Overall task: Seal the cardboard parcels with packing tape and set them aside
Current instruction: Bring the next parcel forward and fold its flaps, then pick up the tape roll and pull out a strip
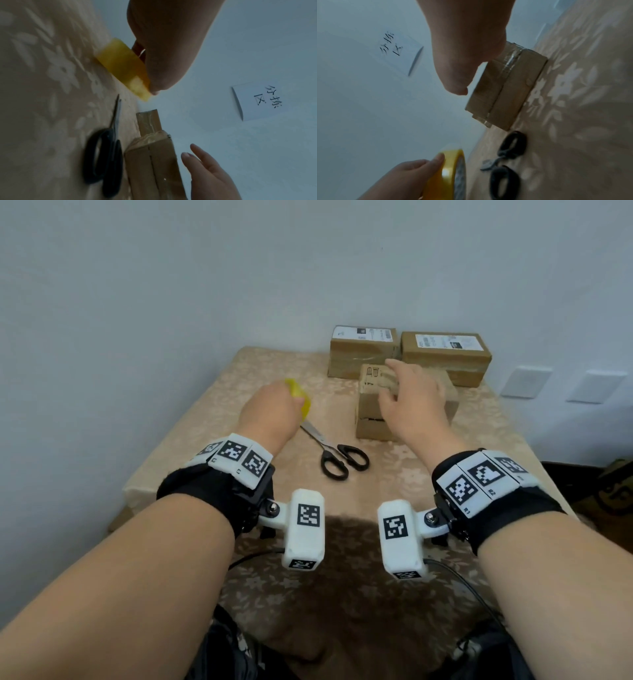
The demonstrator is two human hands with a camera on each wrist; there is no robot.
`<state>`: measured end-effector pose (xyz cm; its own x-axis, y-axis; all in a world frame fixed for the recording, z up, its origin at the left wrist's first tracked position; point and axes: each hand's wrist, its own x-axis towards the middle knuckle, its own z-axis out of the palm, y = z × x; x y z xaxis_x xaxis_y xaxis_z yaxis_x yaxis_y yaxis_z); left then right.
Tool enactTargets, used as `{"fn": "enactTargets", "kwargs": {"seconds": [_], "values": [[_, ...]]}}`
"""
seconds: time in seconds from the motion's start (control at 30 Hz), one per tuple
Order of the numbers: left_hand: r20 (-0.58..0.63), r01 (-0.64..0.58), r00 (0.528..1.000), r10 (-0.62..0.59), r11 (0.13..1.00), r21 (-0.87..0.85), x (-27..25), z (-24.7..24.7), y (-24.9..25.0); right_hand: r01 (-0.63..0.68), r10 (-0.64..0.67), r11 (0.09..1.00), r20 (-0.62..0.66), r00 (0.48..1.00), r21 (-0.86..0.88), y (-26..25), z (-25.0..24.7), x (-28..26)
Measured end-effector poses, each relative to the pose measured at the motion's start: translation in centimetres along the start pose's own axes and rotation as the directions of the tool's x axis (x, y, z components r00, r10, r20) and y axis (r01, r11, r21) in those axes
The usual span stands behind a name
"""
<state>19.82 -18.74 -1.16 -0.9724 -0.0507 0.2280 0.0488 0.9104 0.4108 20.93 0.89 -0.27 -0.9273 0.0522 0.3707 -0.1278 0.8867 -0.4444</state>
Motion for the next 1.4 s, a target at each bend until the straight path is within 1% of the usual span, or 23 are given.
{"fn": "enactTargets", "kwargs": {"seconds": [0.03,0.07,0.13,0.2,0.3,0.4,0.47,0.53,0.6,0.7,0.73,0.83,0.97,1.07,1.13,1.2,1.27,1.4], "values": [[-0.048,-0.011,0.999,0.007,0.997,-0.070,0.2,-0.1,0.3,0.000,0.000,0.998,-0.006,1.000,0.055,-0.2,-0.4,0.1],[-0.093,-0.049,0.995,0.039,0.993,-0.110,0.4,-0.2,0.6,-0.008,0.008,0.994,-0.001,1.000,0.112,-0.4,-0.8,0.3],[-0.166,-0.169,0.976,0.144,0.975,-0.145,0.4,-0.6,1.4,-0.034,0.025,0.971,0.044,0.999,0.235,-0.8,-1.7,0.2],[-0.202,-0.277,0.950,0.237,0.939,-0.205,0.1,-1.1,2.1,-0.043,0.009,0.932,0.094,0.995,0.359,-1.0,-2.4,-0.1],[-0.174,-0.368,0.928,0.330,0.886,-0.281,-0.4,-1.9,3.0,-0.064,-0.003,0.843,0.124,0.992,0.534,-0.9,-3.1,-0.7],[-0.082,-0.405,0.914,0.397,0.880,-0.251,-0.9,-2.2,3.5,-0.122,0.030,0.723,0.145,0.989,0.680,-0.8,-2.8,-1.0],[-0.044,-0.423,0.905,0.424,0.880,-0.215,-1.0,-2.1,3.7,-0.178,0.047,0.655,0.196,0.979,0.734,-0.8,-2.1,-1.0],[-0.030,-0.431,0.900,0.435,0.877,-0.213,-1.0,-1.9,3.8,-0.218,0.051,0.623,0.239,0.970,0.751,-0.8,-1.6,-1.1],[-0.013,-0.429,0.899,0.437,0.878,-0.212,-1.0,-1.9,3.8,-0.228,0.041,0.615,0.258,0.965,0.755,-0.8,-1.3,-1.2],[0.007,-0.422,0.901,0.435,0.878,-0.224,-1.0,-1.8,3.9,-0.248,0.059,0.587,0.265,0.962,0.770,-0.7,-1.3,-1.1],[0.015,-0.418,0.902,0.432,0.880,-0.228,-1.0,-1.8,3.9,-0.248,0.073,0.593,0.256,0.964,0.766,-0.6,-1.3,-1.0],[0.043,-0.398,0.908,0.418,0.889,-0.227,-1.1,-1.8,3.8,-0.229,0.069,0.639,0.242,0.968,0.734,-0.6,-1.1,-1.0],[0.082,-0.386,0.908,0.411,0.897,-0.217,-1.1,-1.9,3.9,-0.221,0.049,0.703,0.264,0.963,0.676,-0.6,-0.5,-1.0],[0.116,-0.365,0.909,0.400,0.900,-0.240,-1.2,-2.0,3.8,-0.195,0.088,0.773,0.203,0.975,0.604,-0.9,-0.3,-0.7],[0.122,-0.341,0.911,0.394,0.886,-0.313,-1.2,-1.9,3.8,-0.214,0.132,0.780,0.180,0.975,0.588,-1.1,-0.2,-0.5],[0.118,-0.307,0.920,0.374,0.874,-0.376,-1.2,-1.9,3.8,-0.246,0.173,0.780,0.180,0.968,0.575,-0.9,-0.1,-0.3],[0.109,-0.291,0.927,0.359,0.872,-0.394,-1.1,-2.0,3.7,-0.273,0.208,0.773,0.179,0.962,0.572,-0.7,-0.2,-0.1],[0.110,-0.285,0.928,0.356,0.868,-0.406,-1.1,-2.0,3.4,-0.320,0.256,0.677,0.195,0.947,0.663,-0.5,-0.8,-0.2]]}}
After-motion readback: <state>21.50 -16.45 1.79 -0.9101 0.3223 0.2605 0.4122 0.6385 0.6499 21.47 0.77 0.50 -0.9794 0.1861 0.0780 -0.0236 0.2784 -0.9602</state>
